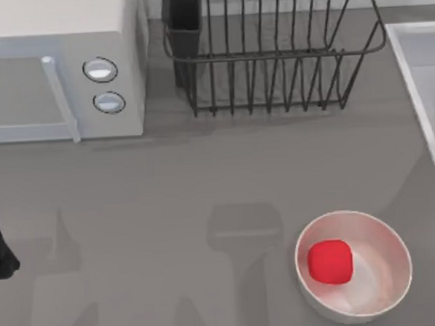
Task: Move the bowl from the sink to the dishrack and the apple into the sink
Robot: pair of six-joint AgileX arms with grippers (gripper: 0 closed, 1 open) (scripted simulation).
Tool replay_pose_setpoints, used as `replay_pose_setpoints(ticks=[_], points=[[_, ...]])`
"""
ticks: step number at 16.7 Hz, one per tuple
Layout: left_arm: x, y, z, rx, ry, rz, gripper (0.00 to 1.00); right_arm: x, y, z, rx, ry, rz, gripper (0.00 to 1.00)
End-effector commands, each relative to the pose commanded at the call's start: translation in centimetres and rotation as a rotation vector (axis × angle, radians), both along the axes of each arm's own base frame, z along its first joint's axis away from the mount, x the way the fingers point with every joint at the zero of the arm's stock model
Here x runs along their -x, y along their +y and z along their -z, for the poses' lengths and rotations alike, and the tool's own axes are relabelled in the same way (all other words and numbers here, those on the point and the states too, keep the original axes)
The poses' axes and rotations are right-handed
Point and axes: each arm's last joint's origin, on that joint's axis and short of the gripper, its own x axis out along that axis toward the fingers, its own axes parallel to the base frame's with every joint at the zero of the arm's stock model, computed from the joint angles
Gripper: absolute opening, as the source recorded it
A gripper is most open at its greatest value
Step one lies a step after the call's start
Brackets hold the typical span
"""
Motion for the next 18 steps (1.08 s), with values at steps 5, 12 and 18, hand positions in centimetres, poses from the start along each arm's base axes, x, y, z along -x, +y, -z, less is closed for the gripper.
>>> replay_pose_setpoints(ticks=[5,12,18], points=[[0.0,0.0,0.0,0.000,0.000,0.000,1.00,0.0,0.0,0.0,0.000,0.000,0.000,0.00],[0.0,0.0,0.0,0.000,0.000,0.000,1.00,-0.1,0.2,-0.2,0.001,-0.004,-0.002,0.00],[0.0,0.0,0.0,0.000,0.000,0.000,1.00,2.7,-2.1,-5.5,-0.003,0.006,0.001,0.00]])
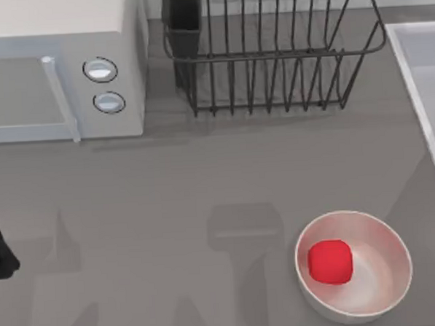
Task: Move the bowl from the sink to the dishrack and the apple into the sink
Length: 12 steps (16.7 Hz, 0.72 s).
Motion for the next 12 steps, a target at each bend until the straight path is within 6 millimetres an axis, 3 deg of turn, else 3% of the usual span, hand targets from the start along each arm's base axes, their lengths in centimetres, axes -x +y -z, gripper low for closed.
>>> replay_pose_setpoints(ticks=[3,6,9,12], points=[[0.0,0.0,0.0,0.000,0.000,0.000,1.00,4.1,-1.6,-6.4,0.000,0.001,-0.002,0.00],[0.0,0.0,0.0,0.000,0.000,0.000,1.00,10.1,-2.2,-13.6,0.006,-0.006,-0.003,0.00],[0.0,0.0,0.0,0.000,0.000,0.000,1.00,16.9,-1.1,-19.4,0.011,-0.010,-0.003,0.00],[0.0,0.0,0.0,0.000,0.000,0.000,1.00,22.9,0.7,-23.0,0.012,-0.013,-0.003,0.00]])
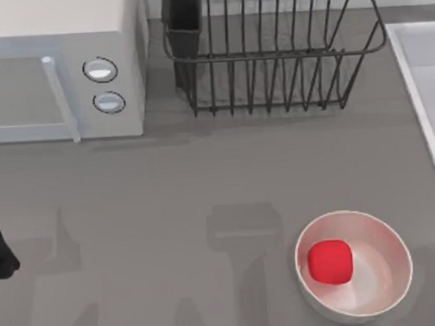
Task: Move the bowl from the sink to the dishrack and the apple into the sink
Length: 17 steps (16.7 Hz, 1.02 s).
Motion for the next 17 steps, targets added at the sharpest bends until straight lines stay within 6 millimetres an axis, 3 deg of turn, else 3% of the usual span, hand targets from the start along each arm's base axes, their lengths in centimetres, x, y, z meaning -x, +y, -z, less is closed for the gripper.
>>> replay_pose_setpoints(ticks=[2,4,10,13,17], points=[[0.0,0.0,0.0,0.000,0.000,0.000,1.00,2.7,1.1,-1.2,-0.004,0.001,0.000,0.00],[0.0,0.0,0.0,0.000,0.000,0.000,1.00,4.1,1.7,-1.7,-0.008,0.002,-0.001,0.00],[0.0,0.0,0.0,0.000,0.000,0.000,1.00,4.2,1.8,-1.8,-0.007,0.001,-0.003,0.00],[0.0,0.0,0.0,0.000,0.000,0.000,1.00,2.6,2.5,-2.0,0.062,-0.023,-0.018,0.00],[0.0,0.0,0.0,0.000,0.000,0.000,1.00,-2.9,5.9,-2.6,0.249,-0.142,-0.087,0.00]])
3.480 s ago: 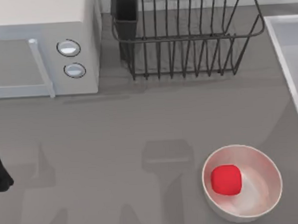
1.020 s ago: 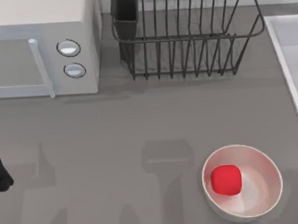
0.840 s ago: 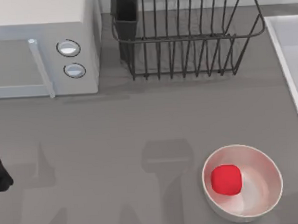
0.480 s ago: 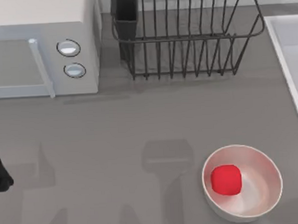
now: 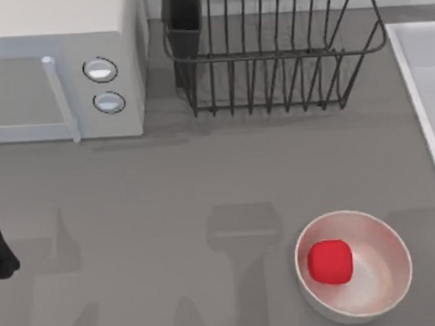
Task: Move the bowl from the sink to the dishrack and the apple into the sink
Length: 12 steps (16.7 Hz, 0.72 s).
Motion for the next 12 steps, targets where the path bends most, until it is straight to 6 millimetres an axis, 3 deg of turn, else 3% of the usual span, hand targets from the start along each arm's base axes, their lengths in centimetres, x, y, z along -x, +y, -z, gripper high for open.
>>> replay_pose_setpoints(ticks=[3,7,9,12], points=[[0.0,0.0,0.0,0.000,0.000,0.000,1.00,-5.2,5.6,-0.2,0.131,-0.168,-0.079,0.00],[0.0,0.0,0.0,0.000,0.000,0.000,1.00,-10.0,17.3,-0.3,0.194,-0.487,-0.188,0.00],[0.0,0.0,0.0,0.000,0.000,0.000,1.00,-10.3,24.0,-0.7,0.160,-0.671,-0.228,0.00],[0.0,0.0,0.0,0.000,0.000,0.000,1.00,-8.3,32.5,-2.0,0.037,-0.945,-0.239,0.00]])
